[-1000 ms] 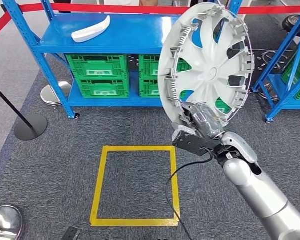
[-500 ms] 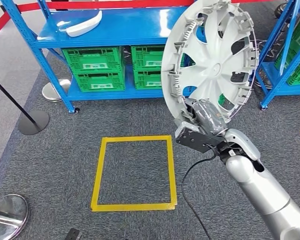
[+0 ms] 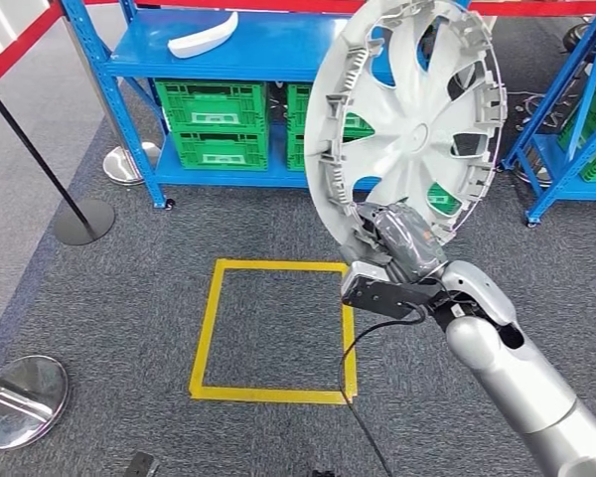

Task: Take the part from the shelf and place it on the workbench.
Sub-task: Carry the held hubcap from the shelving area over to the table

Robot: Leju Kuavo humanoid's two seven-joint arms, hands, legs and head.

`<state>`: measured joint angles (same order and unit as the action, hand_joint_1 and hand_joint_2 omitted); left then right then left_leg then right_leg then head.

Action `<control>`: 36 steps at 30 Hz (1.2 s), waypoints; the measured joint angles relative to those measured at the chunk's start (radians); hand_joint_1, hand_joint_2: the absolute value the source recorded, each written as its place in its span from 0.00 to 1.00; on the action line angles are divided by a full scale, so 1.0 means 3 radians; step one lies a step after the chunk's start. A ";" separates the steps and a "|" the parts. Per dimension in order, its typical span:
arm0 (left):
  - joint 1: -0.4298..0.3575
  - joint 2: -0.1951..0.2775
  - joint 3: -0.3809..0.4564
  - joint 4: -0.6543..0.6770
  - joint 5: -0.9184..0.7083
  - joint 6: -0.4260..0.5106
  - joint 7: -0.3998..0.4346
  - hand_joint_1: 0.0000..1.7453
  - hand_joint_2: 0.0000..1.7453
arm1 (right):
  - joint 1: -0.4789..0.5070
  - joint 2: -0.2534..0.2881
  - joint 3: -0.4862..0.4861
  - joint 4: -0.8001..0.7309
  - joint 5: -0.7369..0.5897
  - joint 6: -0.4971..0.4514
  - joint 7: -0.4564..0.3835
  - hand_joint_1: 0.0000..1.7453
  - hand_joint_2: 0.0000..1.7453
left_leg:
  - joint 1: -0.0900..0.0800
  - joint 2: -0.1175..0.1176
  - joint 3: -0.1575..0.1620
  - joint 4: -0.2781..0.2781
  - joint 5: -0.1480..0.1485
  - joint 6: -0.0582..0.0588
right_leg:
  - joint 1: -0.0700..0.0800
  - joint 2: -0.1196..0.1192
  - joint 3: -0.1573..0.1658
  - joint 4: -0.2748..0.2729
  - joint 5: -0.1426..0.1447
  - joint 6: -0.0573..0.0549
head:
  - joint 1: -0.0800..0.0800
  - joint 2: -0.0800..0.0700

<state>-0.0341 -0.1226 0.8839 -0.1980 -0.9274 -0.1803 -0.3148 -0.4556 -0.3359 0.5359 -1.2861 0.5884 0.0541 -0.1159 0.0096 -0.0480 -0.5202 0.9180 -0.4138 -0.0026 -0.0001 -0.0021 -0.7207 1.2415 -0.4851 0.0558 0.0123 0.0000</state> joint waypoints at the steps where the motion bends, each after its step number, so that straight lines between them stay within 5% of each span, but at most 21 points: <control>1: 0.0001 -0.0001 0.0000 0.0000 -0.0007 -0.0003 -0.0003 0.00 1.00 | 0.0005 -0.0010 0.0012 -0.0016 -0.0003 0.0001 -0.0024 0.91 1.00 | 0.0002 -0.0028 -0.0008 0.0000 0.0012 -0.0009 | -0.0002 0.0027 0.0151 -0.0220 0.0089 -0.0008 | 0.0000 0.0000; 3: -0.0005 -0.0002 0.0000 0.0000 -0.0013 0.0006 -0.0004 0.00 1.00 | 0.0009 -0.0034 0.0030 -0.0055 -0.0008 -0.0004 -0.0069 0.91 1.00 | 0.0006 -0.0084 -0.0026 0.0004 0.0031 -0.0035 | -0.0015 0.0181 0.0472 -0.0734 0.0221 -0.0032 | -0.0003 0.0000; 5: -0.0013 -0.0002 0.0000 0.0000 -0.0013 0.0036 -0.0003 0.00 1.00 | 0.0027 -0.0058 0.0042 -0.0093 -0.0013 -0.0015 -0.0109 0.91 1.00 | 0.0020 -0.0138 -0.0060 0.0007 0.0058 -0.0076 | -0.0014 0.0282 0.0603 -0.0954 0.0239 -0.0055 | -0.0004 0.0000; 7: -0.0008 -0.0001 0.0000 0.0000 -0.0016 0.0068 0.0004 0.00 1.00 | 0.0065 -0.0070 0.0047 -0.0127 -0.0025 -0.0029 -0.0125 0.91 1.00 | 0.0038 -0.0198 -0.0090 -0.0001 0.0086 -0.0124 | -0.0007 0.0223 0.0605 -0.0971 0.0253 -0.0085 | -0.0002 0.0000; 9: 0.0000 0.0002 0.0000 0.0000 -0.0017 0.0083 0.0009 0.00 1.00 | 0.0106 -0.0073 0.0046 -0.0157 -0.0040 -0.0048 -0.0130 0.91 1.00 | 0.0029 -0.0130 -0.0156 0.0093 0.0012 -0.0154 | -0.0018 0.0137 0.0604 -0.1005 0.0284 -0.0129 | -0.0013 0.0000; 12: -0.0005 0.0003 0.0000 0.0000 -0.0010 0.0073 -0.0017 0.00 1.00 | 0.0212 -0.0081 0.0027 -0.0192 -0.0073 -0.0120 -0.0140 0.91 1.00 | 0.0016 0.0070 -0.0451 0.0717 -0.0337 -0.0184 | -0.0020 -0.0003 0.0581 -0.1023 0.0313 -0.0165 | -0.0044 0.0000; 14: 0.0005 0.0001 0.0000 0.0000 -0.0009 0.0072 -0.0040 0.00 1.00 | 0.0341 -0.0081 0.0013 -0.0208 -0.0100 -0.0155 -0.0155 0.91 1.00 | 0.0018 0.0106 -0.0568 0.1011 -0.0425 -0.0200 | -0.0016 -0.0096 0.0565 -0.1022 0.0322 -0.0163 | -0.0045 0.0000; 16: 0.0017 0.0003 0.0001 0.0000 -0.0010 0.0083 -0.0047 0.00 1.00 | 0.0465 -0.0081 0.0000 -0.0225 -0.0114 -0.0176 -0.0172 0.91 1.00 | 0.0021 0.0142 -0.0434 0.0808 -0.0283 -0.0208 | -0.0020 -0.0180 0.0552 -0.1017 0.0332 -0.0150 | -0.0045 0.0000; 19: 0.0011 0.0006 0.0001 0.0000 -0.0012 0.0127 -0.0041 0.00 1.00 | 0.0629 -0.0084 -0.0064 -0.0286 -0.0113 -0.0242 -0.0194 0.91 1.00 | 0.0025 0.0314 -0.0041 0.0144 -0.0050 -0.0199 | -0.0004 -0.0279 0.0532 -0.0987 0.0335 -0.0100 | -0.0055 0.0000; 22: 0.0035 -0.0001 0.0003 0.0000 -0.0021 0.0168 -0.0018 0.00 1.00 | 0.0856 -0.0085 -0.0138 -0.0402 -0.0077 -0.0317 -0.0214 0.91 1.00 | 0.0021 0.0265 -0.0002 0.0025 -0.0020 -0.0115 | 0.0007 -0.0369 0.0524 -0.0981 0.0348 -0.0049 | -0.0039 0.0000; 24: 0.0074 0.0000 0.0006 0.0000 -0.0031 0.0186 -0.0007 0.00 1.00 | 0.1006 -0.0081 -0.0158 -0.0480 -0.0051 -0.0339 -0.0220 0.91 1.00 | 0.0022 0.0202 -0.0022 0.0026 0.0001 -0.0067 | -0.0013 -0.0297 0.0498 -0.0911 0.0279 -0.0011 | -0.0030 0.0000; 26: 0.0082 0.0002 0.0009 0.0000 -0.0045 0.0191 -0.0003 0.00 1.00 | 0.1106 -0.0081 -0.0187 -0.0522 -0.0042 -0.0348 -0.0223 0.91 1.00 | 0.0024 0.0142 -0.0046 0.0025 0.0026 -0.0028 | -0.0026 -0.0110 0.0350 -0.0569 0.0056 0.0016 | -0.0018 0.0000; 28: 0.0078 0.0003 0.0010 0.0000 -0.0052 0.0193 -0.0003 0.00 1.00 | 0.1173 -0.0081 -0.0219 -0.0538 -0.0037 -0.0359 -0.0224 0.91 1.00 | 0.0011 0.0074 -0.0078 0.0025 0.0048 -0.0004 | -0.0023 -0.0019 0.0136 -0.0069 -0.0178 0.0013 | -0.0009 0.0000; 30: 0.0084 0.0007 0.0014 0.0000 -0.0054 0.0195 -0.0003 0.00 1.00 | 0.1227 -0.0080 -0.0235 -0.0548 -0.0036 -0.0365 -0.0223 0.91 1.00 | -0.0006 -0.0005 -0.0100 0.0025 0.0070 0.0005 | -0.0012 -0.0003 0.0082 0.0093 -0.0201 -0.0017 | -0.0007 0.0000; 32: 0.0087 0.0010 0.0018 0.0000 -0.0055 0.0199 -0.0003 0.00 1.00 | 0.1260 -0.0079 -0.0239 -0.0567 -0.0035 -0.0366 -0.0223 0.91 1.00 | -0.0021 -0.0089 -0.0109 0.0025 0.0090 0.0002 | 0.0009 0.0054 0.0297 -0.0277 -0.0008 -0.0078 | -0.0007 0.0000; 34: 0.0077 0.0003 0.0019 0.0000 -0.0061 0.0206 -0.0003 0.00 1.00 | 0.1274 -0.0079 -0.0253 -0.0594 -0.0018 -0.0368 -0.0224 0.91 1.00 | -0.0024 -0.0158 -0.0122 0.0027 0.0109 -0.0008 | 0.0028 0.0219 0.0563 -0.0760 0.0145 -0.0162 | -0.0010 0.0000; 36: 0.0067 -0.0009 0.0019 0.0000 -0.0073 0.0215 -0.0002 0.00 1.00 | 0.1280 -0.0078 -0.0275 -0.0613 0.0013 -0.0373 -0.0225 0.91 1.00 | -0.0011 -0.0222 -0.0154 0.0029 0.0130 -0.0037 | 0.0041 0.0299 0.0666 -0.0952 0.0167 -0.0200 | -0.0006 0.0000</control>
<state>-0.0140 -0.1253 0.8897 -0.1980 -0.9494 -0.1159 -0.3155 -0.0715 -0.3593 0.4535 -1.4700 0.5922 -0.0578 -0.1834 0.0065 -0.1147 -0.5662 0.9266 -0.3748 -0.0138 0.0122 0.0878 -0.5208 0.9558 -0.4350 -0.0043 0.0106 0.0000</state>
